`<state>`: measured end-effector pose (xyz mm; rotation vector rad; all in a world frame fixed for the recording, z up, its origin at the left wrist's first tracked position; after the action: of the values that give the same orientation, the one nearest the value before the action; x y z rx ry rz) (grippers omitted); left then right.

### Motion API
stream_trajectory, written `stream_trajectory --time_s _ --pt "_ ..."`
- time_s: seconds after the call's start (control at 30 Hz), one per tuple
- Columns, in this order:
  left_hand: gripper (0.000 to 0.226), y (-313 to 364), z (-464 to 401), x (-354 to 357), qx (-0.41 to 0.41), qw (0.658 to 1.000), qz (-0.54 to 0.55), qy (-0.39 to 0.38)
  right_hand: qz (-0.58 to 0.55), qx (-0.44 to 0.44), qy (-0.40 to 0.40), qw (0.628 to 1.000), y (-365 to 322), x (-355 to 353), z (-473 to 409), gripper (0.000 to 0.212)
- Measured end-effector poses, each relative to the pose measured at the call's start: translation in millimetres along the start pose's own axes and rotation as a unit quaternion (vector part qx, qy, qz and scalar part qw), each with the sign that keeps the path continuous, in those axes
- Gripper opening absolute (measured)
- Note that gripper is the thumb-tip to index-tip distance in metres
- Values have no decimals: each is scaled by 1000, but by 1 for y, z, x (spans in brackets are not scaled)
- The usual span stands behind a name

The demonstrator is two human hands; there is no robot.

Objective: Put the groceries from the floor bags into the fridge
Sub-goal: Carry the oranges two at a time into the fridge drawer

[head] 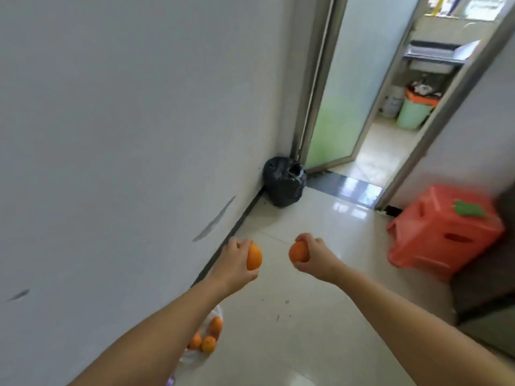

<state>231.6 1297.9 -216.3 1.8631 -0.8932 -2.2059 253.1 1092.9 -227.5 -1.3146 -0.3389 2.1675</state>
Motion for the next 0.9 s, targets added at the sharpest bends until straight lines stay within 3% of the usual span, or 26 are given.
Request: stream_trajectory --time_s 0.3,0.53,0.73,0.9 --pt "76 286 -28 87 228 970 -37 -80 -52 108 172 978 219 -153 161 58" --pt "71 518 49 198 381 916 -1 -123 -85 176 258 946 418 -207 357 51" --pt "71 673 105 259 439 886 21 -146 -86 233 331 910 550 -260 494 52" --pt "69 776 104 277 487 862 11 -142 -139 233 370 888 613 -303 537 52"
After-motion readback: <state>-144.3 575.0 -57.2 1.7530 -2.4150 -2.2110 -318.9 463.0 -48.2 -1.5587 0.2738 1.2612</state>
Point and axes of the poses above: each hand's wrist, its own z-axis away from the middle knuckle, its own x-axis out of the palm, y = z × x, the point moved 7 cm from there along -z, towards the middle knuckle, and after that the axes turned 15 degrees about x, right-handed, at the moved point
